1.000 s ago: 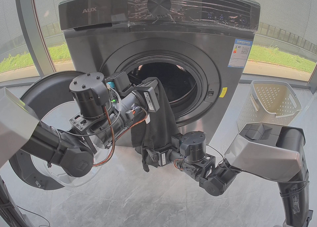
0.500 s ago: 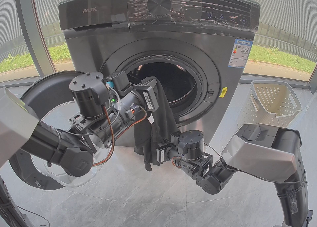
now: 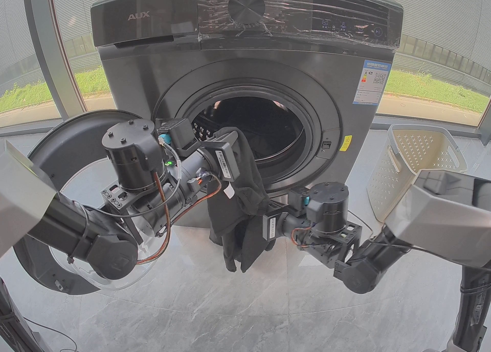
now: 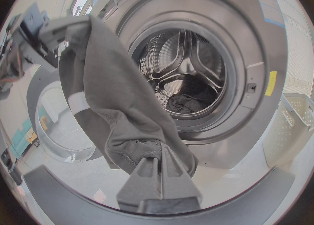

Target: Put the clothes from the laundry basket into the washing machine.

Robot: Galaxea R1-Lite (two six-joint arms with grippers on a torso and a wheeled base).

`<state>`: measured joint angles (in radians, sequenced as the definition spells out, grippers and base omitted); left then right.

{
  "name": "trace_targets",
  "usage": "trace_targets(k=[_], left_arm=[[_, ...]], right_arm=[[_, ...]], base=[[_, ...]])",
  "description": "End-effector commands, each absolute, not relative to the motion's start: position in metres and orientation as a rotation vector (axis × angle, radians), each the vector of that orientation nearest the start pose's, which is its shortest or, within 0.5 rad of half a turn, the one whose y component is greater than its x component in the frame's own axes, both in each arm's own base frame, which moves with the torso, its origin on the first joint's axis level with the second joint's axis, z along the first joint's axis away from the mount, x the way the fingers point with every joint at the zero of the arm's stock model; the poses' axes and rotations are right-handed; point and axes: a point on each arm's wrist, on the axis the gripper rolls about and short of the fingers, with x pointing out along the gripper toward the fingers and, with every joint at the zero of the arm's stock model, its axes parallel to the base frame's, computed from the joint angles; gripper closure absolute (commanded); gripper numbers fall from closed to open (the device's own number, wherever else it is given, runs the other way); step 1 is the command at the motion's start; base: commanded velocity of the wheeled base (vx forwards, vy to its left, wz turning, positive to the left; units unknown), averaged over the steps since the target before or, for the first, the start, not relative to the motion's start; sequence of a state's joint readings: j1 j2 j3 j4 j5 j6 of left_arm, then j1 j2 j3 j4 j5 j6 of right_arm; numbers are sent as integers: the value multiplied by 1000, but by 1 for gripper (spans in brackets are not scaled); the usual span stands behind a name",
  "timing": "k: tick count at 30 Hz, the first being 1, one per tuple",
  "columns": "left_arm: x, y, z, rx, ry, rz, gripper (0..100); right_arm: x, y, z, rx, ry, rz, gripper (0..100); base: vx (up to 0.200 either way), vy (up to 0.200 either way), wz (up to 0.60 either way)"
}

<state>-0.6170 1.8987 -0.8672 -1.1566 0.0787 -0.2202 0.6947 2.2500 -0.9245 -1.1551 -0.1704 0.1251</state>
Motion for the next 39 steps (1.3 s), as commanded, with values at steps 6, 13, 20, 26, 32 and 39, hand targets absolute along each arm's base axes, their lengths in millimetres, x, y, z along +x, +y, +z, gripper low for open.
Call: trace_targets(k=[6, 13, 20, 26, 32, 39], left_arm=[[262, -169, 201, -257, -77, -574, 100], [227, -148, 199, -237, -50, -640, 100], [213, -134, 199, -230, -50, -655, 100], [223, -123, 198, -224, -58, -597, 100], [233, -113, 198, -222, -84, -548, 100], [241, -112, 191, -207, -73, -530, 100]], right_arm=[[296, 190, 126, 99, 74, 458, 100], [295, 166, 159, 147, -44, 449, 100], [264, 160, 178, 187, -128, 505, 100], [251, 150, 180, 196, -147, 510, 100], [240, 143, 172, 256, -108, 535, 100], [248, 147, 172, 272, -130, 535, 100]], base=[[0, 0, 0], [0, 0, 0], [0, 0, 0], [0, 0, 0], [0, 0, 0], [0, 0, 0]])
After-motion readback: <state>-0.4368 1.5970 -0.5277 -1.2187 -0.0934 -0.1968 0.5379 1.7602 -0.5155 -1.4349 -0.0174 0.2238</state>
